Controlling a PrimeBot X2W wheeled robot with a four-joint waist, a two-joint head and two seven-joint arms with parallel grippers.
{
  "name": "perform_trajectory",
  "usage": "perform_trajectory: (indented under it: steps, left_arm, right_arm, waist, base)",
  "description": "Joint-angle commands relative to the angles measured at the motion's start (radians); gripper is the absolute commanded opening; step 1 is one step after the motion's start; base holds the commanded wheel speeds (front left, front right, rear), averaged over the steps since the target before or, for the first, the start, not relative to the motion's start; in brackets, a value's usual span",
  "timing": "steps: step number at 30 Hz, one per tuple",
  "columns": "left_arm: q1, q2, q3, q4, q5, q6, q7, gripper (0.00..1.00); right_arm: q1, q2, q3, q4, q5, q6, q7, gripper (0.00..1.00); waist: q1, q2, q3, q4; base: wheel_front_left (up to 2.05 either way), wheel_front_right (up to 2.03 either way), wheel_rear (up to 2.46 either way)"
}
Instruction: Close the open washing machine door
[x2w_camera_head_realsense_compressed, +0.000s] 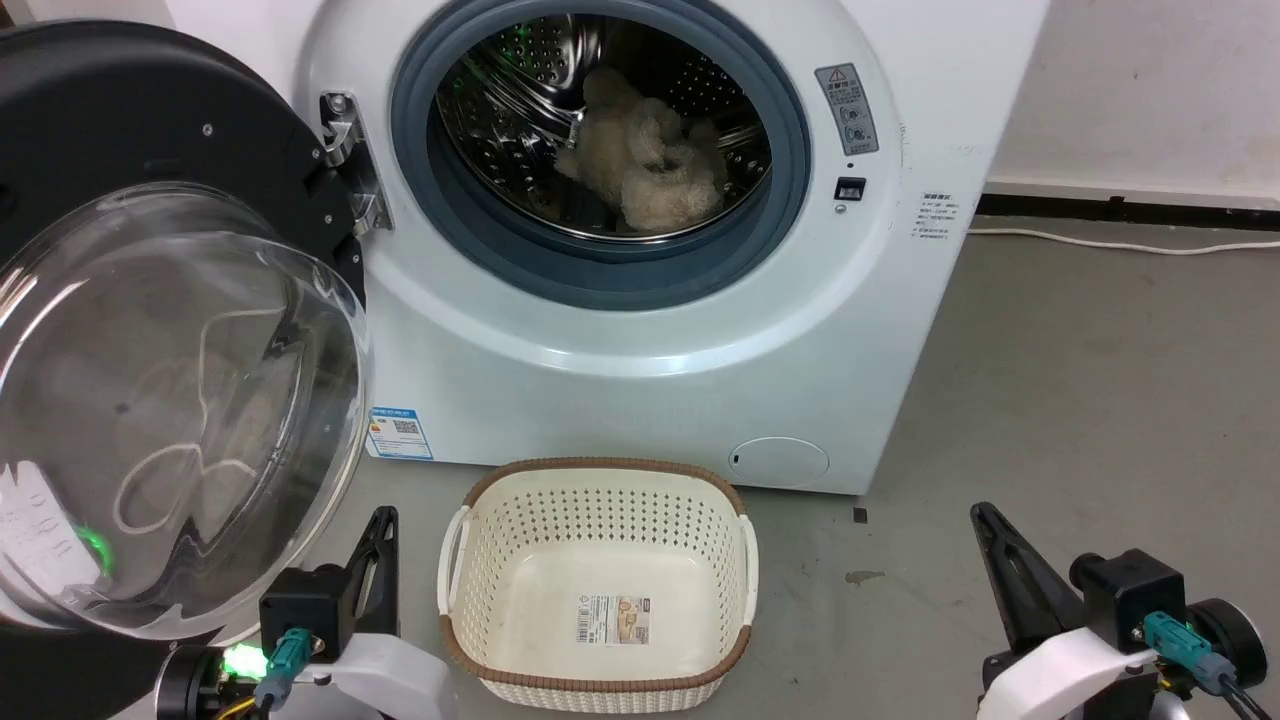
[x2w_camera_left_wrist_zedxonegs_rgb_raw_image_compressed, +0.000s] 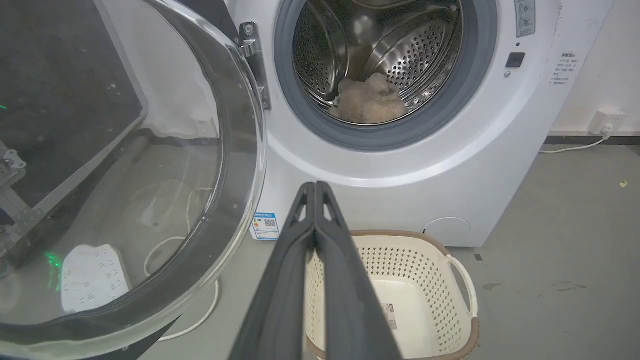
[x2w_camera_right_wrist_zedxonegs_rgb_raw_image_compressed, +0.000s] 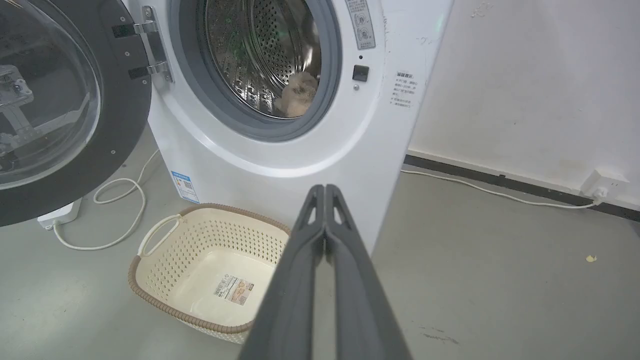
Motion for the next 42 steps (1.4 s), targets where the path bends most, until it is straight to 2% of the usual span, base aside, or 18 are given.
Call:
perform_trajectory:
  steps: [1, 18, 19, 30, 42]
  left_arm:
    - [-0.016, 0.000, 0.001, -0.004, 0.002, -0.004, 0.000, 0.00]
    - [-0.016, 0.000, 0.001, -0.004, 0.002, -0.004, 0.000, 0.00]
    - [0.000, 0.000, 0.000, 0.000, 0.000, 0.000, 0.000, 1.00]
    - [-0.003, 0.001, -0.016, 0.007, 0.003, 0.002, -0.017, 1.00]
    - [-0.002, 0.010, -0.047, 0.015, 0.004, 0.001, -0.047, 1.00]
  right_arm:
    - [-0.014, 0.005, -0.001, -0.006, -0.006, 0.001, 0.000, 0.00]
    - [-0.014, 0.005, -0.001, -0.006, -0.006, 0.001, 0.000, 0.00]
    - [0.000, 0.000, 0.000, 0.000, 0.000, 0.000, 0.000, 1.00]
    - [0.008, -0.007, -0.007, 0.004, 0.016, 0.000, -0.016, 1.00]
    - [0.027, -0.019, 0.002, 0.000, 0.025, 0.000, -0.047, 1.00]
  waist:
    - [0.0000, 0.0000, 0.000, 0.000]
    - [0.0000, 0.0000, 0.000, 0.000]
    - [0.0000, 0.0000, 0.000, 0.000]
    - [0.0000, 0.0000, -0.001, 0.005]
    - [0.0000, 0.0000, -0.013, 0.065]
  base:
    - [0.00, 0.00, 0.00]
    - [0.00, 0.00, 0.00]
    - [0.00, 0.00, 0.00]
    - [0.00, 0.00, 0.00]
    - [0.00, 0.00, 0.00]
